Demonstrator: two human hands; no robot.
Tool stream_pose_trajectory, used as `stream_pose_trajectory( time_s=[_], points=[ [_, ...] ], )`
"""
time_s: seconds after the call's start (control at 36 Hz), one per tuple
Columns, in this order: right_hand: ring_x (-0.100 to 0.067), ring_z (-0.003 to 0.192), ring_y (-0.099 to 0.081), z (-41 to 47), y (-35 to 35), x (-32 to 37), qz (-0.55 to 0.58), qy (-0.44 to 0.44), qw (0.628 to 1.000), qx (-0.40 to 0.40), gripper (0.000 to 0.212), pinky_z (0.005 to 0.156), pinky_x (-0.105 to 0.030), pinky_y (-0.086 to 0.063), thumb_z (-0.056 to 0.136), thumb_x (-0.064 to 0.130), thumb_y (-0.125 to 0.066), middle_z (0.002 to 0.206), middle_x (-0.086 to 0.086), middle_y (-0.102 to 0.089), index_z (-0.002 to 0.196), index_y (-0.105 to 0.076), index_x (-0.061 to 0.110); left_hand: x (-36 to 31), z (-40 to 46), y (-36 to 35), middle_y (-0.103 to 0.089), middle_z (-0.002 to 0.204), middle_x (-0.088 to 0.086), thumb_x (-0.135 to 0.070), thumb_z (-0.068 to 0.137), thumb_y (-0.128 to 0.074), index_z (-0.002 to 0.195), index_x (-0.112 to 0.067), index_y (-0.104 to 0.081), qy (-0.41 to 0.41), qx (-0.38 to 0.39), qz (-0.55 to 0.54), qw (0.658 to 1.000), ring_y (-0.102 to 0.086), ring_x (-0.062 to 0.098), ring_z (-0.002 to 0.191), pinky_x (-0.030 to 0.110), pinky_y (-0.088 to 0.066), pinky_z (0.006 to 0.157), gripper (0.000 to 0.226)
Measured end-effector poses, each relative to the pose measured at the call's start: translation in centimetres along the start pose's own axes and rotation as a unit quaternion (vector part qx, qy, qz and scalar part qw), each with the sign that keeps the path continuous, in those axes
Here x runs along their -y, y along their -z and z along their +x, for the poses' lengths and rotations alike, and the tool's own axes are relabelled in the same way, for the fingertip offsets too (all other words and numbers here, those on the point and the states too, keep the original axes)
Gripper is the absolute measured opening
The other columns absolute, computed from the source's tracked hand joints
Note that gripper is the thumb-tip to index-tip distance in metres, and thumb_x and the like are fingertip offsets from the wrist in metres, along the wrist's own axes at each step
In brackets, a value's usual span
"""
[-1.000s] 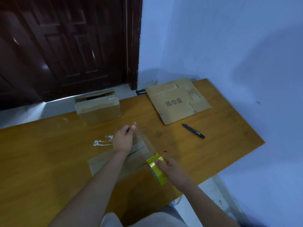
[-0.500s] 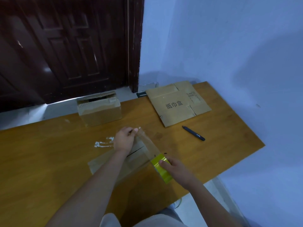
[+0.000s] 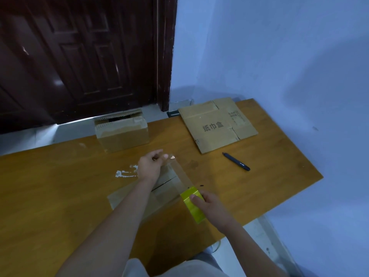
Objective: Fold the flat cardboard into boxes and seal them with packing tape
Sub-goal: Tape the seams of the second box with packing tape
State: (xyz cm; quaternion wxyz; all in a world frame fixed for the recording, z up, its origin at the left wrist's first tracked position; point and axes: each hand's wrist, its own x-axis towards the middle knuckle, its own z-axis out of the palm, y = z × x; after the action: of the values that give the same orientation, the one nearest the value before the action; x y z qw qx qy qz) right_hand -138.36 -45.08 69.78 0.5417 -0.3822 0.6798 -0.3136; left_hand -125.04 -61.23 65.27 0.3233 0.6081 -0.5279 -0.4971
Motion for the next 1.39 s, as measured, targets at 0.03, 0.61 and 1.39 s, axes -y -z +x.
stream_pose_trajectory(
  time_s=[0.03, 0.61, 1.39],
  points=[
    [-0.021, 0.070, -0.052, 0.0, 0.0, -0.1, 0.002, -0.002, 1.000, -0.002, 0.033, 0.065, -0.031, -0.042, 0.097, 0.027, -0.050, 0.078, -0.012, -0.052, 0.096, -0.058, -0.005, 0.0, 0.1, 0.0, -0.064, 0.101, -0.004, -0.028, 0.083, -0.071, 0.109, -0.019, -0.070, 0.004, -0.002, -0.003, 1.000, -0.057, 0.014, 0.094, 0.028, -0.044, 0.084, 0.027],
    [-0.019, 0.070, -0.053, 1.1, 0.2, -1.4, 0.017, -0.014, 0.999, -0.042, 0.057, 0.067, -0.032, -0.041, 0.074, 0.055, -0.055, 0.077, -0.007, -0.053, 0.093, -0.063, 0.002, -1.5, 0.6, -0.2, -0.065, 0.086, -0.003, -0.034, 0.077, -0.077, 0.076, -0.022, -0.067, 0.104, 0.003, -0.010, 0.995, -0.054, 0.018, 0.088, 0.031, -0.039, 0.080, 0.015],
    [-0.007, 0.059, -0.040, 3.1, 0.3, -3.5, -0.070, -0.012, 0.996, -0.051, 0.024, 0.062, -0.028, -0.034, 0.095, 0.032, -0.053, 0.064, 0.002, -0.042, 0.077, -0.056, 0.017, -1.7, 1.2, -0.3, -0.066, 0.114, 0.005, -0.037, 0.079, -0.074, 0.086, -0.015, -0.072, 0.134, 0.032, 0.122, 0.983, -0.056, 0.026, 0.107, 0.035, -0.041, 0.095, 0.023]
  ],
)
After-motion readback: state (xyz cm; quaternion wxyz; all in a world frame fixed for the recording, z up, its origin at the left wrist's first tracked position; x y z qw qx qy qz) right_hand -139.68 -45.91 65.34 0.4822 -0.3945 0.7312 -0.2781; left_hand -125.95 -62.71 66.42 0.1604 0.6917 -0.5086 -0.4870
